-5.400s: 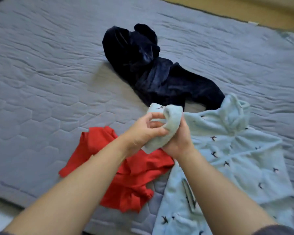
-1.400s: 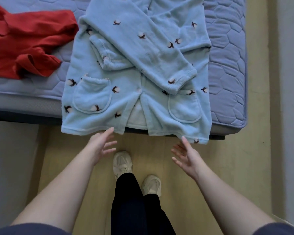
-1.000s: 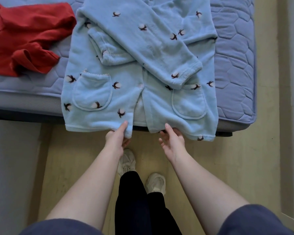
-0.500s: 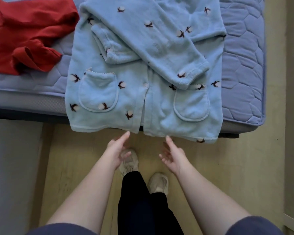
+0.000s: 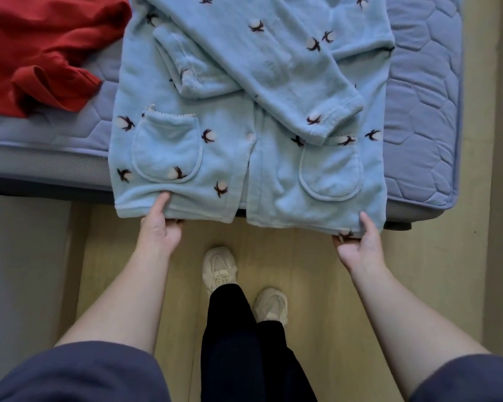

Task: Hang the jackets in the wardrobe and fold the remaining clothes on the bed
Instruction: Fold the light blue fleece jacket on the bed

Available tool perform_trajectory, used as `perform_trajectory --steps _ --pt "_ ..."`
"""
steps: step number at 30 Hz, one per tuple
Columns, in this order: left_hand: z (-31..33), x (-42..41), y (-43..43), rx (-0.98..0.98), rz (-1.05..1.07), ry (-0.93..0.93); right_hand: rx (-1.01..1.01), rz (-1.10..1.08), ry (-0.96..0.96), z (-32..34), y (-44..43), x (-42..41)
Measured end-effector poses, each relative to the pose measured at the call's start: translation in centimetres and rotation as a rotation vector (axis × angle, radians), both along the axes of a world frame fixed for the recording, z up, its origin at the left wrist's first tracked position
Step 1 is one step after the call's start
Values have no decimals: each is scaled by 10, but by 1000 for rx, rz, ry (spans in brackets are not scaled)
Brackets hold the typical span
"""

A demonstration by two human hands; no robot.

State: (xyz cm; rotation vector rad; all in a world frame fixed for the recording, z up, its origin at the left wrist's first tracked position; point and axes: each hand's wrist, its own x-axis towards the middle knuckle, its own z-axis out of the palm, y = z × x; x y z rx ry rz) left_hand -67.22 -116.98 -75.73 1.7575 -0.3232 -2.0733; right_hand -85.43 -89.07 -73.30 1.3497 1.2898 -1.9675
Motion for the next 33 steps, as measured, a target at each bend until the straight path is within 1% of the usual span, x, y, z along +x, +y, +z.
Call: perform_trajectory --steps 2,4,7,9,11,15,17,19,23,26,29,31,33 --pt "5 0 3 -7 -38 26 -30 15 21 2 -1 0" --pt "12 7 9 -14 -60 13 -17 58 28 9 0 5" --pt "33 23 25 -27 -35 11 44 94 39 30 11 19" --pt "54 35 38 -26 -20 -8 104 115 8 49 24 31" --pt "81 53 53 7 -13 -69 161 130 -48 72 43 45" --pt "142 91 82 77 -43 -180 207 136 -167 127 79 76" --pt "176 99 88 116 -38 -191 199 133 -192 157 85 80" --pt "206 89 85 127 -55 -163 175 146 -181 185 76 71" --pt "255 21 41 54 -26 -91 61 135 -50 230 22 6" --pt "284 -62 -19 -40 -103 -50 0 103 90 257 -36 -76" --pt "303 -156 -88 -190 -164 -2 18 101 252 276 -96 -172" --pt "307 -219 -132 -308 -291 71 25 135 352 283 -137 -234" --pt "301 -272 -166 -408 -479 101 39 285 430 284 -173 -278"
